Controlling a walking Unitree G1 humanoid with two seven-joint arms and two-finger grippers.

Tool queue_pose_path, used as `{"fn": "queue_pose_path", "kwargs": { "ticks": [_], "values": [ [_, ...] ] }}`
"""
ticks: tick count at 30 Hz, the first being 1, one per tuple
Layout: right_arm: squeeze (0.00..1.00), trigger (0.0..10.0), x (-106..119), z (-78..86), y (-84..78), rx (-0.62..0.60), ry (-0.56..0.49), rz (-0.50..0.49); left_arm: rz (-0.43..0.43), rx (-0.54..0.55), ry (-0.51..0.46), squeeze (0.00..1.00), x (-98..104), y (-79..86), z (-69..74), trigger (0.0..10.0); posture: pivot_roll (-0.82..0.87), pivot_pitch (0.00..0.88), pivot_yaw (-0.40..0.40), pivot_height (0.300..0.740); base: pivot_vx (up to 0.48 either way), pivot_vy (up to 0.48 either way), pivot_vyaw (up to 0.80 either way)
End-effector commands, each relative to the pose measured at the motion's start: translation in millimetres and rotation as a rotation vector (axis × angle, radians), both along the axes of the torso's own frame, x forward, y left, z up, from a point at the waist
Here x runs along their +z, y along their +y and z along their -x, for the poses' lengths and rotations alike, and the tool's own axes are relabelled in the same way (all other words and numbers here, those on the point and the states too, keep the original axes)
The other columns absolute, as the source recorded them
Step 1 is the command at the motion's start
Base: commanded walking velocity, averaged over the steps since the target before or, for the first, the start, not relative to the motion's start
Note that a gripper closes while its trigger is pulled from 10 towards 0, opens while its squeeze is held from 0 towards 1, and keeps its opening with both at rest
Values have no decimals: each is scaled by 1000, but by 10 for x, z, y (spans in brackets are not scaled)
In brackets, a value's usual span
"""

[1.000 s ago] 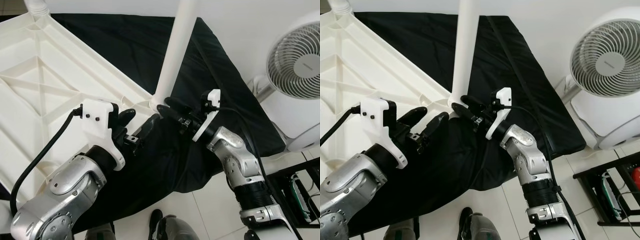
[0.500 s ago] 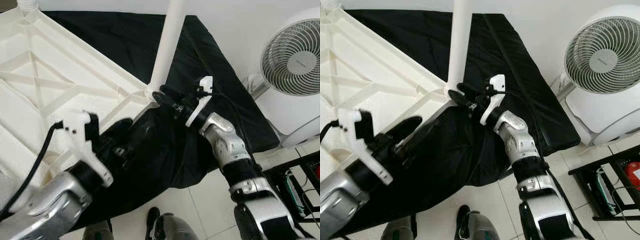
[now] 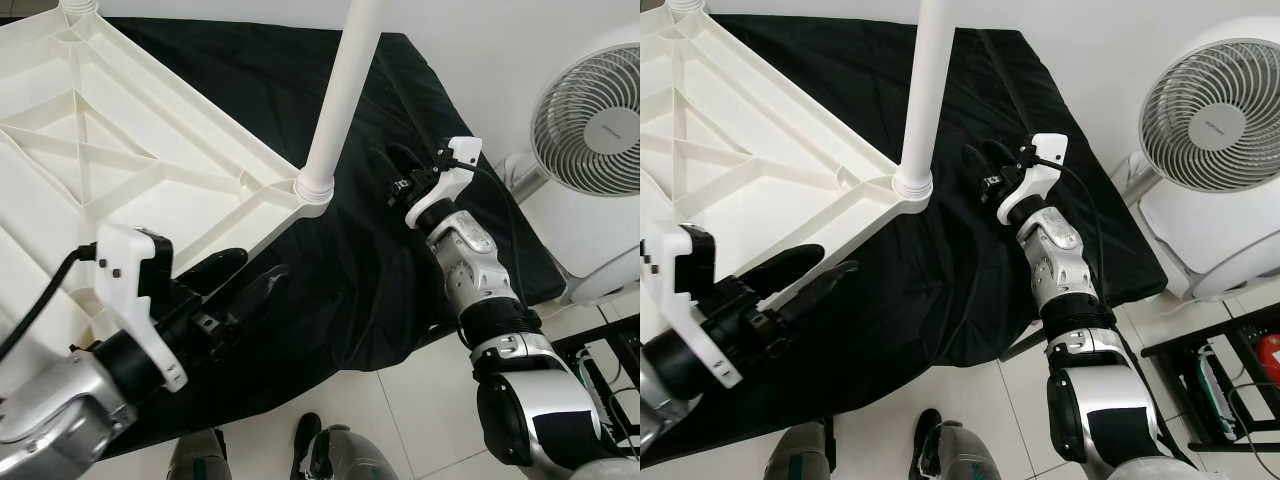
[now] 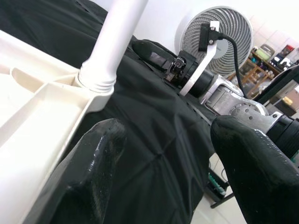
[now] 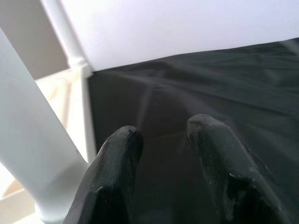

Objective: Building children table

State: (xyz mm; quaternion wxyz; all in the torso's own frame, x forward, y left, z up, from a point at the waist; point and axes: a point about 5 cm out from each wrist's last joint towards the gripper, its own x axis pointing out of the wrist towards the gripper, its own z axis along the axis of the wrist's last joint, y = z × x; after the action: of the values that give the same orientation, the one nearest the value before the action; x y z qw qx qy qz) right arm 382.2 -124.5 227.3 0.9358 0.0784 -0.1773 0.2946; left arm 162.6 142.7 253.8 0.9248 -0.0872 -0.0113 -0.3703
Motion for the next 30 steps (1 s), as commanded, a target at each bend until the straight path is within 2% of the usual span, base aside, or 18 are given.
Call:
{"fn": "queue_pose_path", "kwargs": {
  "ticks": [1,2,3,5,7,8,9,10,12,18,21,26,28,29,30],
  "values": [
    [0,10000,-36,43,87,96,-15,25,18,-48,-6,0,34,-42,52,10000,298,265,-180,740,0,0,0],
    [0,10000,-36,43,87,96,-15,25,18,-48,-6,0,34,-42,52,10000,298,265,-180,740,0,0,0],
    [0,10000,-54,68,152,148,-13,43,26,-63,0,0,41,-63,62,10000,294,265,-177,740,0,0,0],
    [0,10000,-54,68,152,148,-13,43,26,-63,0,0,41,-63,62,10000,294,265,-177,740,0,0,0],
    [0,10000,-77,138,262,257,-21,80,29,-81,11,0,46,-75,80,10000,294,267,-175,740,0,0,0],
    [0,10000,-77,138,262,257,-21,80,29,-81,11,0,46,-75,80,10000,294,267,-175,740,0,0,0],
    [0,10000,-107,203,328,352,-12,111,27,-86,16,0,50,-70,90,10000,295,274,-174,740,0,0,0],
    [0,10000,-107,203,328,352,-12,111,27,-86,16,0,50,-70,90,10000,295,274,-174,740,0,0,0],
    [0,10000,-147,279,401,465,0,145,20,-79,24,0,60,-52,100,10000,298,276,-175,740,0,0,0],
    [0,10000,-159,288,415,489,3,152,15,-65,22,0,68,-43,96,10000,302,277,-179,740,0,0,0],
    [0,10000,-159,262,434,500,1,158,4,-21,26,0,74,-15,85,10000,318,278,-191,740,0,0,0],
    [0,10000,-146,209,421,472,0,172,3,0,29,0,80,-1,84,10000,326,275,-199,740,0,0,0],
    [0,10000,-119,167,295,391,-3,175,-1,3,33,0,82,-1,86,10000,326,275,-199,740,0,0,0],
    [0,10000,-119,167,295,391,-3,175,-1,3,33,0,82,-1,86,10000,326,275,-199,740,0,0,0],
    [0,10000,-104,174,163,334,-1,166,0,7,36,0,88,0,89,10000,327,272,-204,740,0,0,0]
  ]
}}
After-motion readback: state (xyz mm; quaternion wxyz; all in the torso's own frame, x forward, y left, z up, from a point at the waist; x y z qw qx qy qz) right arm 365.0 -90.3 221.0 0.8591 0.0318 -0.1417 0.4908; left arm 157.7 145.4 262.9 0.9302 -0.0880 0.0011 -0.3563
